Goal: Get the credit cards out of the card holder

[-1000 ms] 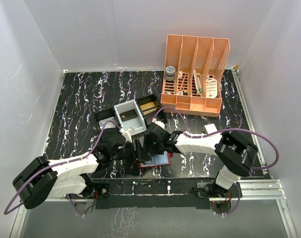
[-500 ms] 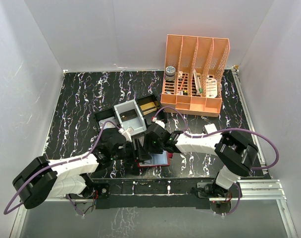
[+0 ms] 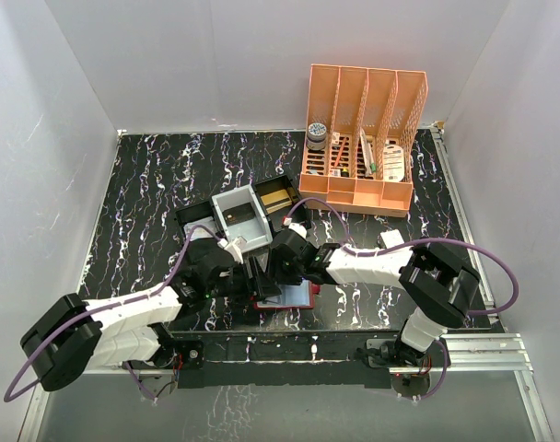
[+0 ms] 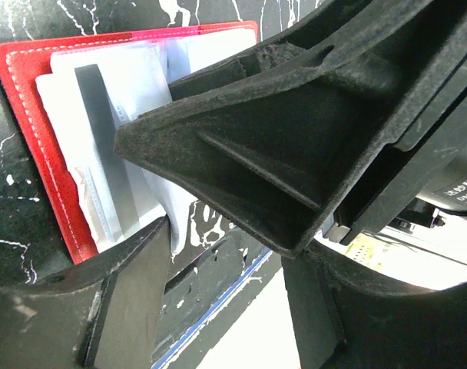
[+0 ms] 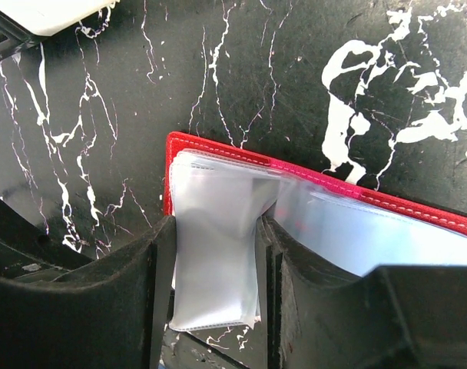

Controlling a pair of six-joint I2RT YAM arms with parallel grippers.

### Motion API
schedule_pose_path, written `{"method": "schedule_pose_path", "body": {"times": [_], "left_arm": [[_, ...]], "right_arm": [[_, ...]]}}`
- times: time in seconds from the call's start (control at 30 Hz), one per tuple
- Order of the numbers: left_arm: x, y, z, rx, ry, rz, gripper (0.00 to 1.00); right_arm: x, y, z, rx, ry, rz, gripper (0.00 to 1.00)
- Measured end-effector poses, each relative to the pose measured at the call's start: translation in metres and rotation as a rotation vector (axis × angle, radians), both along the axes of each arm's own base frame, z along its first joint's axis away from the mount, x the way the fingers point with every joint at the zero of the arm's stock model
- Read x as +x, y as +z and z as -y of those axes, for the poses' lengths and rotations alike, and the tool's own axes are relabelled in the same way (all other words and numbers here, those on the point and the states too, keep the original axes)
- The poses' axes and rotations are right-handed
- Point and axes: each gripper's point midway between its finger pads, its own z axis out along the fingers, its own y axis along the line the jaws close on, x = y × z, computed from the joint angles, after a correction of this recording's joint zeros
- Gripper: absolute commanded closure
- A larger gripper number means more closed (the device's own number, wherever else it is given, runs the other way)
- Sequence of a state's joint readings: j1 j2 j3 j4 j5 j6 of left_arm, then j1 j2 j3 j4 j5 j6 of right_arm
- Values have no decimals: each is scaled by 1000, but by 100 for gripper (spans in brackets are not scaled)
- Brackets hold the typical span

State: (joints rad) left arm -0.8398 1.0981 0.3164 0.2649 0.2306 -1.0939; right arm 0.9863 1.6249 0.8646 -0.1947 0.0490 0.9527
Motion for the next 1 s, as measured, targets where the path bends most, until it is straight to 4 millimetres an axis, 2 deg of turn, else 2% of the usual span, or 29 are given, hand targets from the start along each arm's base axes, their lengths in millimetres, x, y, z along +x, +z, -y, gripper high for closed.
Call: {"method": "schedule_pose_path", "body": {"times": [0.17,0.27,0.4,0.57,0.67,1.0], "left_arm": [[2,2,7,-9,-21,0,60],[5,1,10,2,-31,3,64],[9,1,14,12,-39,10,64],[10,1,16,12,-47,17,63],[9,2,19,4,-66,19,61],[13,15,45,-51,-153,49,58]], "right_arm": [[1,-1,0,3,-1,6,64],[5,-1,3,-2,-8,13,64],[9,0,7,-6,-20,22,62],[10,1,10,-19,-25,33,52],[11,0,19,-35,-41,40,47],[13,10,54,-28,-138,38,40]]}}
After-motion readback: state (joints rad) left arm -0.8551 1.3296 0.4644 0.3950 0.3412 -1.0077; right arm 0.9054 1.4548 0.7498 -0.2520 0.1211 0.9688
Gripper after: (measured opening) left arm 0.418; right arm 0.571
